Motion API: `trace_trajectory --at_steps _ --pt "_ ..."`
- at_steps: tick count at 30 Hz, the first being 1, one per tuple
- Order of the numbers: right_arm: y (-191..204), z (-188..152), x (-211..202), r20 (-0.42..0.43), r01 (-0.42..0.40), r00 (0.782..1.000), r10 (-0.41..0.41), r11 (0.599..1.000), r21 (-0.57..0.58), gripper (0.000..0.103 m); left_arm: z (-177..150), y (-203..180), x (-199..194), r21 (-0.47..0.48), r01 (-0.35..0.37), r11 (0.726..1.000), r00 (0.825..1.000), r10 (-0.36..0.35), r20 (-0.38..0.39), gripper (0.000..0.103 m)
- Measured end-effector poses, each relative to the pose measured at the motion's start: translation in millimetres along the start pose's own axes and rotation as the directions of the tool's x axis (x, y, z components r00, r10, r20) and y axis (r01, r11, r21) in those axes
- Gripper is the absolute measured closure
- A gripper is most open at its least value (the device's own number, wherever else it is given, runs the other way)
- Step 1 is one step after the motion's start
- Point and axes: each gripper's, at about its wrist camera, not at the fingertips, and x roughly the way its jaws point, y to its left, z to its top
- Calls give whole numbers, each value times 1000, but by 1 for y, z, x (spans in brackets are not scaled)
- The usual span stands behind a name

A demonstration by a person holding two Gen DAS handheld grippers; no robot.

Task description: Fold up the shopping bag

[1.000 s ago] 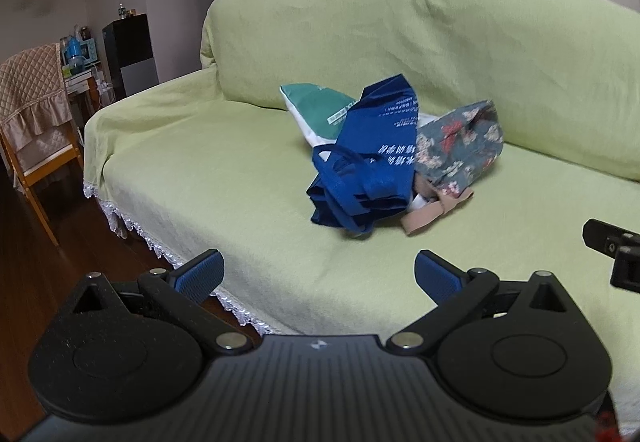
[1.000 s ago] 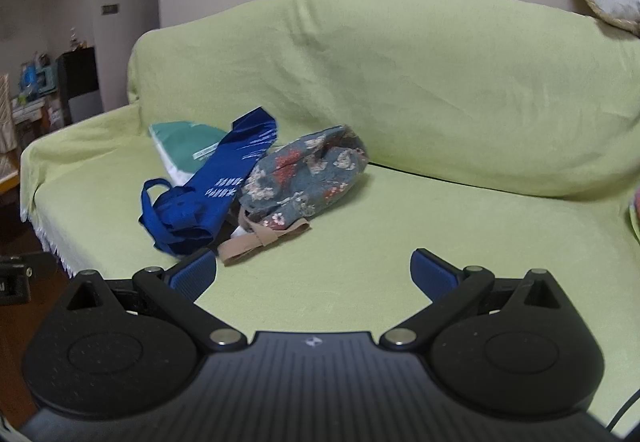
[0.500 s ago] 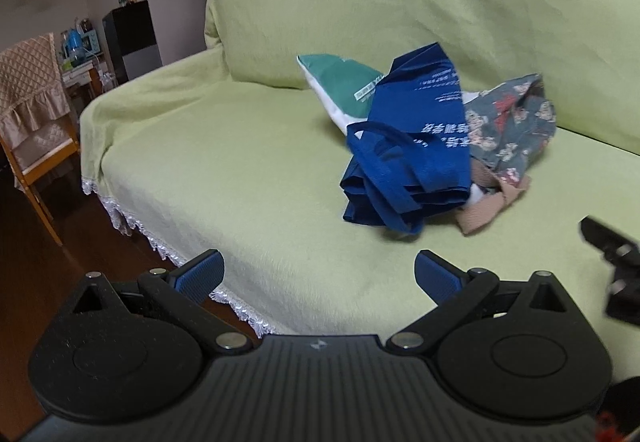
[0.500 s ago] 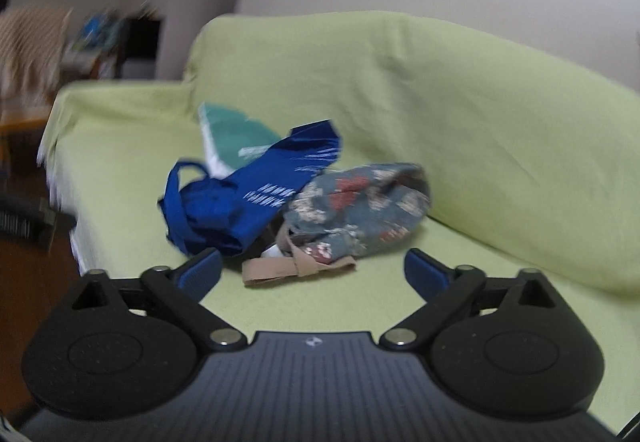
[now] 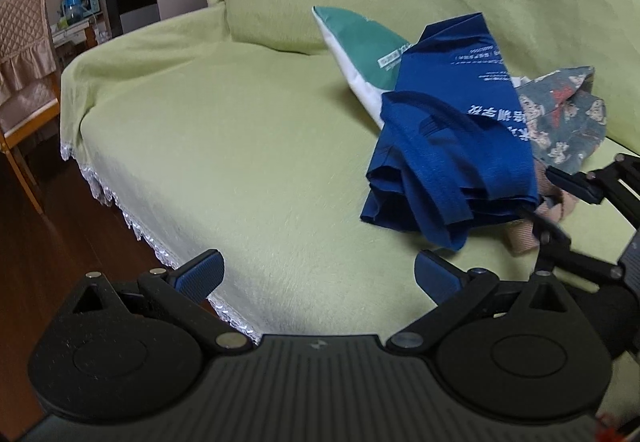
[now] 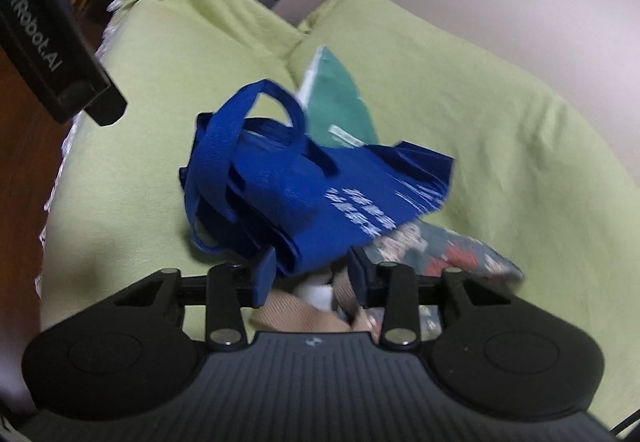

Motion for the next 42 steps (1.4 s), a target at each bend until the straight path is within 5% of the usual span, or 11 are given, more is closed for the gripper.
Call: trace_trajectory --at_steps 5,8,11,15,19,24,27,31,34,38,42 --pt "0 0 20 15 19 1000 -19 999 32 94 -1 2 -1 -25 7 1000 1000 -7 -12 1" --pt "-40 -4 5 31 -20 999 10 929 369 96 -2 -3 -9 -29 36 999 999 -37 -3 1" --pt "-98 -26 -24 39 -39 999 16 682 730 99 -4 -9 -18 -31 69 997 998 -69 8 1" --pt "-155 -82 -80 2 1 1000 -9 321 947 99 -7 -35 -38 -22 173 985 985 -172 22 1" --pt "-172 -147 -138 -151 144 988 29 185 972 99 -17 -71 -46 -1 272 962 962 -272 -32 1" --pt "-156 -217 -181 -449 394 883 137 302 868 93 -40 -121 -44 80 339 937 936 -328 -128 1" --pt "-149 -228 -207 -504 424 858 99 416 804 86 -46 -132 -48 105 319 942 942 -303 -142 2" --pt "-136 -193 -241 -362 282 932 -25 679 678 80 -42 -127 -51 89 296 951 950 -283 -134 2" --pt "-120 -165 -237 -232 81 971 51 846 527 71 -38 -126 -52 71 288 955 952 -278 -129 2" --pt "-90 -149 -198 -236 -11 967 95 943 332 70 -38 -123 -57 86 274 958 957 -263 -125 2" --pt "-79 -142 -152 -263 -33 960 100 968 249 70 -41 -117 -61 83 268 960 957 -256 -134 2"
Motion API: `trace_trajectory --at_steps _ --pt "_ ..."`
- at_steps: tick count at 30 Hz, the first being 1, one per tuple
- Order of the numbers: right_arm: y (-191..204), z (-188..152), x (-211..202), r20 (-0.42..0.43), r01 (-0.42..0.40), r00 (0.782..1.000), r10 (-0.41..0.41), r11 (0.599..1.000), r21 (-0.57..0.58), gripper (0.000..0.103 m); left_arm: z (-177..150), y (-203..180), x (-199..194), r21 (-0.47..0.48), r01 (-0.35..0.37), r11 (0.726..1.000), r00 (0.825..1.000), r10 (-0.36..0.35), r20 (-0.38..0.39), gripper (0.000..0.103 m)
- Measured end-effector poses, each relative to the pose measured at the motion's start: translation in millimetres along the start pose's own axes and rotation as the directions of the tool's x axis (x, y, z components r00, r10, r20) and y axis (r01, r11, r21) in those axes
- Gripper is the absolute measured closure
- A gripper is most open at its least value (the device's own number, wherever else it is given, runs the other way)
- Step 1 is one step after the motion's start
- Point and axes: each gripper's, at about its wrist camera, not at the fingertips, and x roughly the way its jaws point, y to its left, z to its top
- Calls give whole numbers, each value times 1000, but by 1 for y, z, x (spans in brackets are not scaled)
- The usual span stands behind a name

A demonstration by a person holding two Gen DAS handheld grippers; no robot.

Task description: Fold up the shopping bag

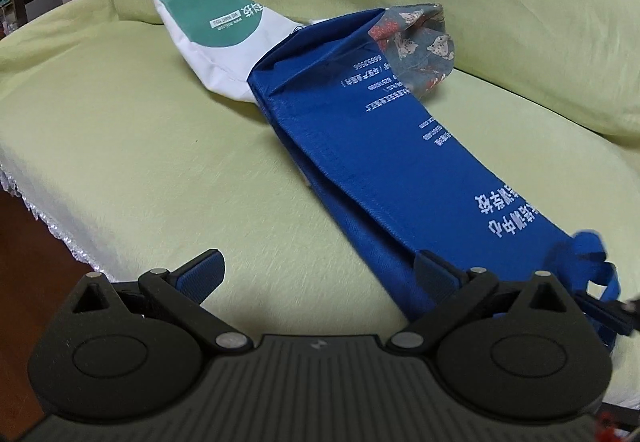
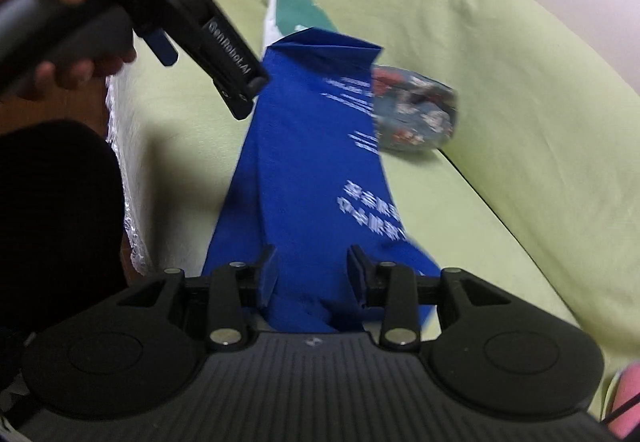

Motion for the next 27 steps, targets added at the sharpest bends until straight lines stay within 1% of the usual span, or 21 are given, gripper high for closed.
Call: trace_trajectory --at_steps 3,5,6,7,8,10,13,16,17,18,20,23,25,27 --pt "5 7 19 -34 3 999 -5 998 -65 70 -2 3 0 0 -14 1000 1000 14 -1 2" --pt "9 21 18 -18 18 1000 -20 995 -102 69 -2 5 0 0 -24 1000 1000 24 0 2" --pt "9 24 10 10 26 1000 -26 995 -100 66 -2 6 0 -4 -26 1000 1000 26 -1 2" --pt "6 26 3 30 23 999 -20 996 -85 57 -2 7 1 -9 -28 1000 1000 28 -4 2" --pt "3 27 1 33 9 999 -6 997 -75 52 -1 7 2 -13 -29 999 1000 29 -7 2" --pt "7 27 8 7 15 1000 -14 996 -91 53 0 6 3 -19 -31 999 999 31 -11 2" --pt "13 20 24 -39 31 999 -35 994 -104 62 1 3 2 -6 -50 999 999 50 -12 2" --pt "12 17 35 -71 37 997 -41 998 -57 64 2 1 1 13 -80 997 997 80 -13 2" --pt "12 20 36 -75 43 996 -46 998 -35 69 2 1 1 16 -87 996 996 87 -13 2" --pt "7 20 37 -75 50 996 -50 999 -3 72 2 1 1 19 -94 995 995 94 -13 2" --pt "-3 23 31 -68 40 997 -34 995 92 77 2 2 2 22 -106 994 994 107 -15 2" --pt "-20 27 32 -49 39 998 -29 975 219 78 2 3 3 23 -117 993 993 117 -20 2" --pt "-27 27 33 -38 38 999 -29 963 265 79 1 3 3 25 -119 993 993 119 -23 2" --pt "-29 28 36 -37 28 999 -18 960 280 80 1 3 4 31 -122 992 992 123 -27 2"
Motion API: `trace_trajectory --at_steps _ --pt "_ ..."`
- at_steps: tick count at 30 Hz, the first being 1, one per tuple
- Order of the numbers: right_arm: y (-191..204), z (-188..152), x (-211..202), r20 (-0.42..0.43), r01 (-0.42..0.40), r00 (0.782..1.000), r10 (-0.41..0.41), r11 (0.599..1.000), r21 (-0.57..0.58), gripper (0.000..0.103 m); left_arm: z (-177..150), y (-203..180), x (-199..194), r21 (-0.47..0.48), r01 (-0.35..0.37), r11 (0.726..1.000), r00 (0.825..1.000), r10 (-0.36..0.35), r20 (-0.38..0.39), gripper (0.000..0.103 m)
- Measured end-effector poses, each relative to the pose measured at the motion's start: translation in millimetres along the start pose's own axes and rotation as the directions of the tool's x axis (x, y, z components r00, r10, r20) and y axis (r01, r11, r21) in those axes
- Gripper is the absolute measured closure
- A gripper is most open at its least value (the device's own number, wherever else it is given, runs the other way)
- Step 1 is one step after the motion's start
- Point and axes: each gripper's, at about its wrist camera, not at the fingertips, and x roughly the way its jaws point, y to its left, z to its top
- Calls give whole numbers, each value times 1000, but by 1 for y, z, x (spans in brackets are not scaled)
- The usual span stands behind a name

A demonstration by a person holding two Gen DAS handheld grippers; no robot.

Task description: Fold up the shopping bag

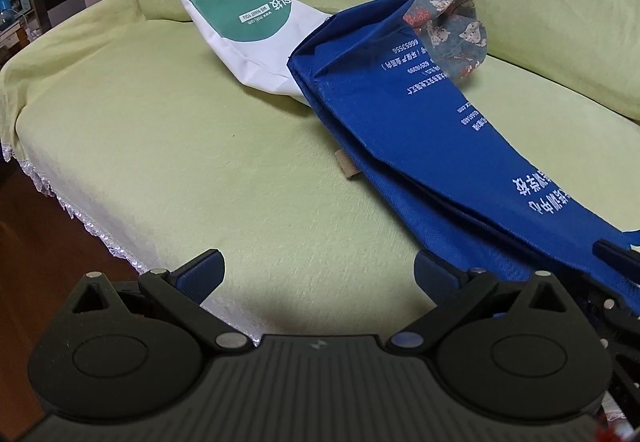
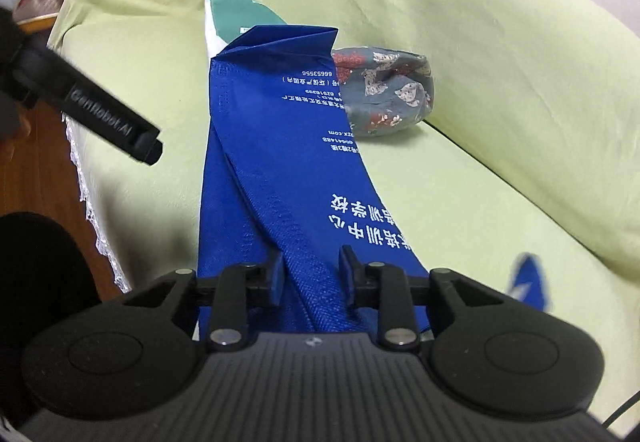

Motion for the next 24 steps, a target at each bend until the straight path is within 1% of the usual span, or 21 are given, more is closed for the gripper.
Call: trace_trajectory --at_steps 3,4,6,7,8,9,12,15,18,19,21,22,23,24 --pt "5 -3 -7 -8 -41 999 41 999 23 80 0 0 1 6 -5 1000 1000 5 -4 2" --pt "7 -4 -7 -8 -40 999 40 999 24 79 0 -1 2 7 -6 1000 1000 6 -6 2" --pt "14 -7 -14 -8 -26 1000 26 1000 1 79 0 -1 3 7 -7 1000 1000 7 -10 2" --pt "18 -9 -15 -8 -13 1000 13 1000 -19 76 0 -2 3 9 -9 1000 1000 9 -11 2" --pt "24 -14 -25 -10 0 1000 -1 999 -42 75 0 -3 4 13 -11 1000 1000 11 -11 2" --pt "29 -17 -31 -10 10 1000 -11 998 -63 75 0 -3 4 18 -13 1000 1000 13 -11 2" --pt "35 -17 -32 -3 19 1000 -20 995 -102 75 0 -5 5 30 -20 999 1000 20 -12 2" --pt "25 -12 -29 -3 -46 999 46 999 -15 81 0 -6 8 36 -26 999 1000 27 -16 2" --pt "17 -9 -28 -3 -67 998 67 996 57 83 -1 -7 10 37 -25 999 999 26 -24 1" --pt "13 -8 -27 -1 -84 996 85 992 89 83 -1 -7 11 38 -25 999 999 26 -26 1" --pt "3 -4 -26 -3 -147 989 150 974 170 83 -3 -7 13 40 -25 999 999 26 -32 1" --pt "1 -3 -27 2 -159 987 162 966 203 83 -3 -8 15 39 -24 999 999 25 -35 1" --pt "1 -3 -28 5 -144 989 146 968 204 83 -4 -9 16 39 -23 999 999 24 -40 2" --pt "4 -3 -29 3 -109 994 110 979 174 83 -5 -10 17 39 -20 999 999 22 -45 2"
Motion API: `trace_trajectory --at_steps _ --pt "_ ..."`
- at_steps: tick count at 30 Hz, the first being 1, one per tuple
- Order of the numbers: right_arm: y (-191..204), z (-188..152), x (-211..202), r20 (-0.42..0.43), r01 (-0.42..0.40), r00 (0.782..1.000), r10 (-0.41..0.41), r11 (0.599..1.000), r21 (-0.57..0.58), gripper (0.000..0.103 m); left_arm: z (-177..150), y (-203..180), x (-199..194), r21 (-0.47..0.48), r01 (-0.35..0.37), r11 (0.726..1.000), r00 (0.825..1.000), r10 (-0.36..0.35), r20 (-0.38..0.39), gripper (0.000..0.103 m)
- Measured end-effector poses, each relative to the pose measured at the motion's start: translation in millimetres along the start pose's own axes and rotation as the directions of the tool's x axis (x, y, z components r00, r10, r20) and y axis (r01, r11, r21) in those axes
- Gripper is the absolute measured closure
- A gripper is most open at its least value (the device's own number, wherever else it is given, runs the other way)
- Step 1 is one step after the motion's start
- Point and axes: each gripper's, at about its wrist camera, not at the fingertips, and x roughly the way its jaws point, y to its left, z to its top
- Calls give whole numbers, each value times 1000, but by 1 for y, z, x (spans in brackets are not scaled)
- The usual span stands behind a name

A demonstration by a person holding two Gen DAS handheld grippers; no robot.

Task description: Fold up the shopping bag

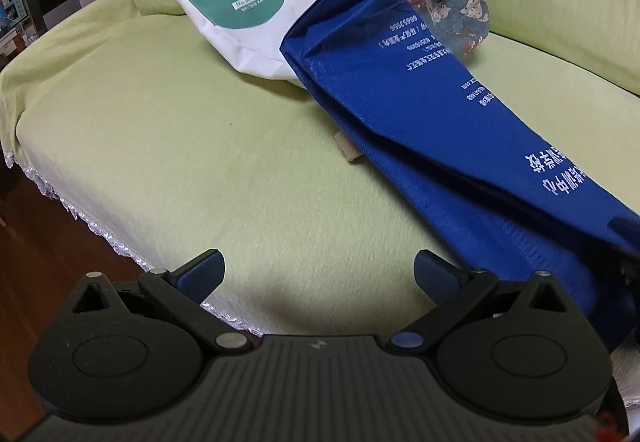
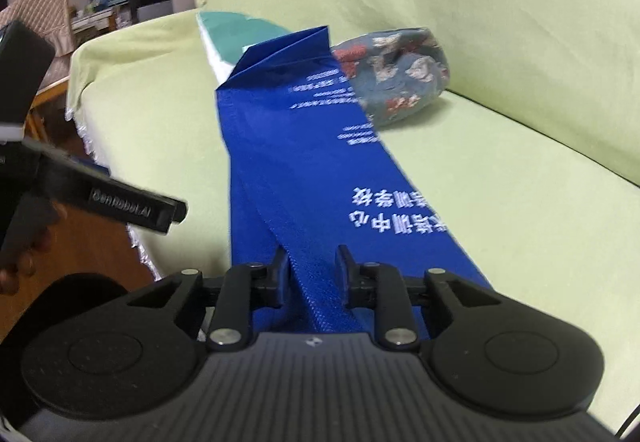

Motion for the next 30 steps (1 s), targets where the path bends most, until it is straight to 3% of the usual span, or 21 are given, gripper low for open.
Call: trace_trajectory --at_steps 3,5,9,15,21,30 --pt "21 -4 8 44 174 985 -169 964 -200 83 -3 -1 2 12 5 1000 1000 -5 -9 2" --pt "32 -8 6 93 236 971 -219 930 -283 84 -4 -4 3 12 20 1000 1000 -20 -11 1" --pt "16 5 -3 50 100 994 -96 992 -76 84 -5 -9 7 -5 69 998 997 -69 -18 1" --pt "-10 8 -5 5 -8 1000 8 993 115 78 2 -22 26 -62 166 984 985 -168 -33 2" --pt "-15 6 -10 -10 1 1000 0 993 115 72 4 -23 42 -187 288 939 951 -303 -58 15" --pt "-32 4 -33 15 -11 1000 9 991 135 70 -3 -17 21 -144 291 946 954 -299 -34 15"
